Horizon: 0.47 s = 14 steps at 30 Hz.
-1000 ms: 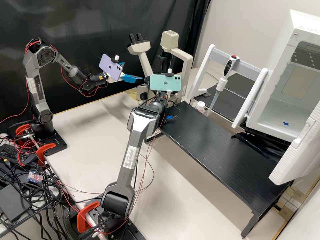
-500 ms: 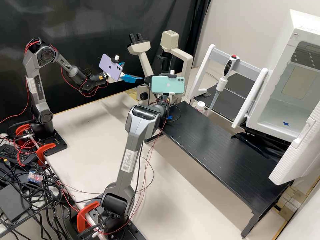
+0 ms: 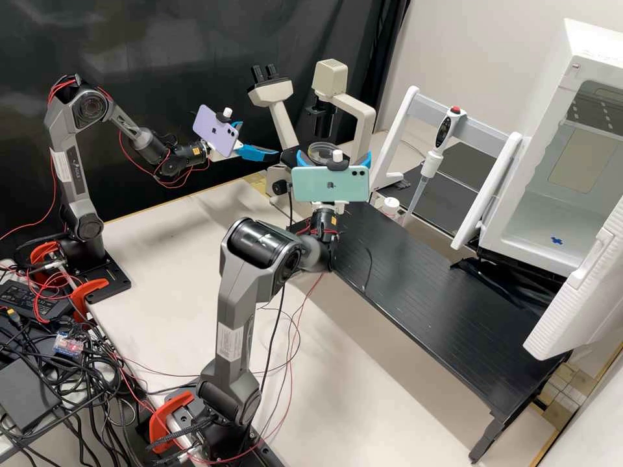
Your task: Move the petri dish to the microscope
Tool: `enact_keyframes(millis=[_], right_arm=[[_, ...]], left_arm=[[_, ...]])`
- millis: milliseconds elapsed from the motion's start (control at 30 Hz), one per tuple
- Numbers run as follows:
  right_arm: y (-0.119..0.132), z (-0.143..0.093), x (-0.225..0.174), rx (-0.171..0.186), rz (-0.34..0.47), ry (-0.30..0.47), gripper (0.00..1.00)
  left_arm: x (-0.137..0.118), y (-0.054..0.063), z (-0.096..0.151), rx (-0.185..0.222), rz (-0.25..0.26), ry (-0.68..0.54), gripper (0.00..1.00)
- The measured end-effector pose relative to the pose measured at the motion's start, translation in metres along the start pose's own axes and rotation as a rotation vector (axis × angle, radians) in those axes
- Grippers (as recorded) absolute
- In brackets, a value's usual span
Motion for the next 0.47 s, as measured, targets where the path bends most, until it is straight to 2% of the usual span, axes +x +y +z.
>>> enact_keyframes(millis=[133, 267, 367, 400, 433, 467], right_arm=[[0.012, 0.002, -0.042, -0.007, 0.044, -0.086, 1.0], [0.02, 0.001, -0.068, 0.007, 0.123, -0.171, 1.0], [0.027, 0.0, -0.084, 0.008, 0.252, -0.27, 1.0], [0.027, -0.001, -0.087, 0.013, 0.268, -0.282, 1.0], [0.03, -0.001, -0.094, 0.025, 0.33, -0.331, 1.0], [0.031, -0.001, -0.096, 0.029, 0.345, -0.341, 1.0]], left_arm=[[0.0, 0.0, 0.0, 0.0, 0.0, 0.0, 1.0], [0.0, 0.0, 0.0, 0.0, 0.0, 0.0, 1.0], [0.0, 0.0, 0.0, 0.0, 0.0, 0.0, 1.0], [0.0, 0.0, 0.0, 0.0, 0.0, 0.0, 1.0], [0.0, 0.0, 0.0, 0.0, 0.0, 0.0, 1.0], [0.0, 0.0, 0.0, 0.0, 0.0, 0.0, 1.0]])
